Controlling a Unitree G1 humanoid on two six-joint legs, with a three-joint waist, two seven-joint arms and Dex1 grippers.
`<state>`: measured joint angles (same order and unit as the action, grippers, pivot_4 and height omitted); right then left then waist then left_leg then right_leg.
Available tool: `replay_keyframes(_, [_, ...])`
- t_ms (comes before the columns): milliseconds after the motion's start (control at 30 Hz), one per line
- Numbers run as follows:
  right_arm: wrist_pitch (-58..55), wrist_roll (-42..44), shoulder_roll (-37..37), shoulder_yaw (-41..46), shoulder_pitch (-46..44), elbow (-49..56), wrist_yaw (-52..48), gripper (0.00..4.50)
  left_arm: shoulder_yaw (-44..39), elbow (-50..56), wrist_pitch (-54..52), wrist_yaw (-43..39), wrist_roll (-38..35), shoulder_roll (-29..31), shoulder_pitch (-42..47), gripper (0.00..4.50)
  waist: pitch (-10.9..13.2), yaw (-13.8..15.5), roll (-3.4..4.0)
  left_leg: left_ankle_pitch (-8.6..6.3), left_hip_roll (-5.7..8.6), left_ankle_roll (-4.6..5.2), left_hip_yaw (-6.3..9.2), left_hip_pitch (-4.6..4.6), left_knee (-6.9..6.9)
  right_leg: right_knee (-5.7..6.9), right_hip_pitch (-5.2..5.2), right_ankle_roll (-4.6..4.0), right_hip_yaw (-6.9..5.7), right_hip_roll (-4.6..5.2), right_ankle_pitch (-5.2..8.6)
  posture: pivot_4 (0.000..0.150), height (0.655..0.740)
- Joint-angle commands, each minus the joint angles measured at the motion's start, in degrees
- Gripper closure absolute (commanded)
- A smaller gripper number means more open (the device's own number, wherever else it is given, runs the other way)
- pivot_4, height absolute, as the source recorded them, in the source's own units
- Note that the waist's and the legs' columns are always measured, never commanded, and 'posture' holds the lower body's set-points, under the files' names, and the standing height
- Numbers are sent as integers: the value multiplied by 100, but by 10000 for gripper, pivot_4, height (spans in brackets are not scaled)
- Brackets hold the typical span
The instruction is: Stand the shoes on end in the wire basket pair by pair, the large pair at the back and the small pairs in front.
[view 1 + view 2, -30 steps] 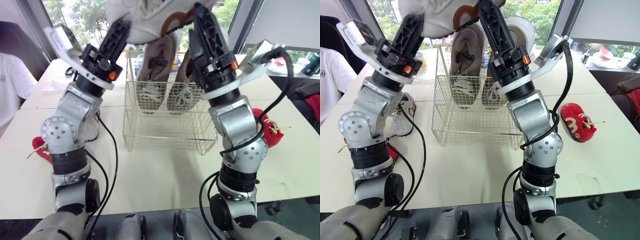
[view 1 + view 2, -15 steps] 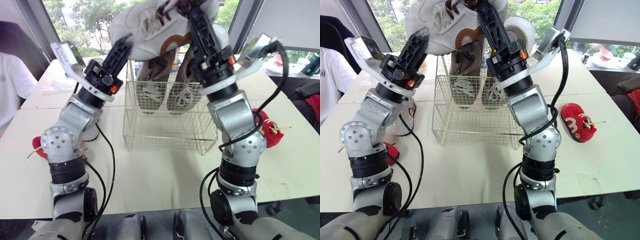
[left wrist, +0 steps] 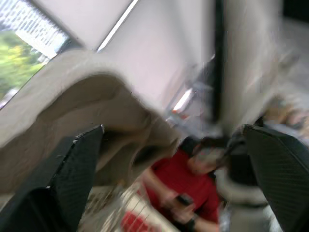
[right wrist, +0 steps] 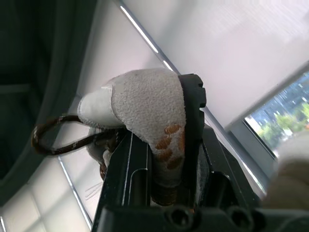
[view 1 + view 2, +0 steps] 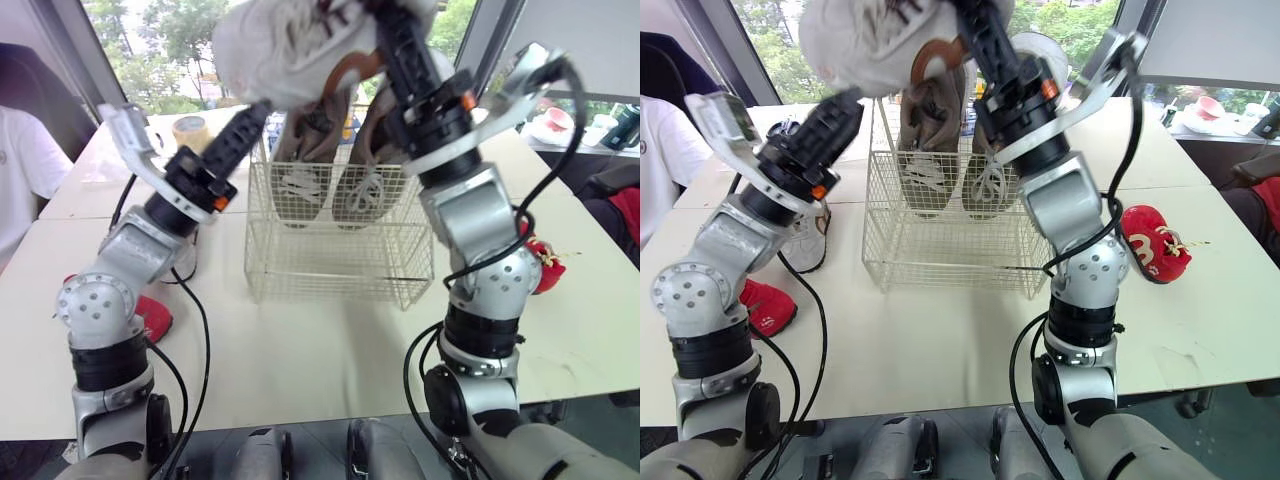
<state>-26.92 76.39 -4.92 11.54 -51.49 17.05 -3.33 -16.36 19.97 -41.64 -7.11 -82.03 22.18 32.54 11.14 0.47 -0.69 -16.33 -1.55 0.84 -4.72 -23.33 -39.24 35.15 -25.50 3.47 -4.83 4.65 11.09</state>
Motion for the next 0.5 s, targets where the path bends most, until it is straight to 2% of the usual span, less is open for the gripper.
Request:
replay_keyframes(33, [-59, 68, -686, 452, -472, -268, -515, 39795, 129, 812, 240, 676, 588, -8, -136, 693, 0, 5, 0, -1, 1, 2, -1, 0, 0, -2, 0, 0, 1, 0, 0, 1500, 7400])
replay_keyframes(100, [-411, 48, -1527, 639, -601, -552, -1129, 39795, 292, 1258, 191, 1024, 799, 26, -388, 693, 0, 33, 0, -3, 3, 6, 1, -4, 0, -7, 1, 0, -1, 3, 0, 1500, 7400])
replay_keyframes(167, [-809, -116, -2474, 676, -708, -960, -1965, 39795, 224, 1507, 261, 1406, 536, -88, -653, 693, 0, 38, 0, -9, 7, 16, -1, -6, 0, -11, 3, 0, 0, 8, 0, 1500, 7400])
replay_keyframes(300, [-1239, -985, -3968, 192, -886, -1498, -3701, 39795, 323, 1915, 87, 1535, 771, 217, -1370, 693, 1, -10, 1, -19, 4, 31, -14, -3, 4, -19, -2, 0, 7, 8, 0, 1500, 7400])
replay_keyframes(500, [-1270, -2234, -5016, -636, -914, -1528, -5446, 39795, 155, 2298, 25, 1363, 269, 816, -2019, 693, 1, -7, 1, -17, -16, 24, -7, 5, 9, -11, -5, -34, 2, -14, 21, 1500, 7400])
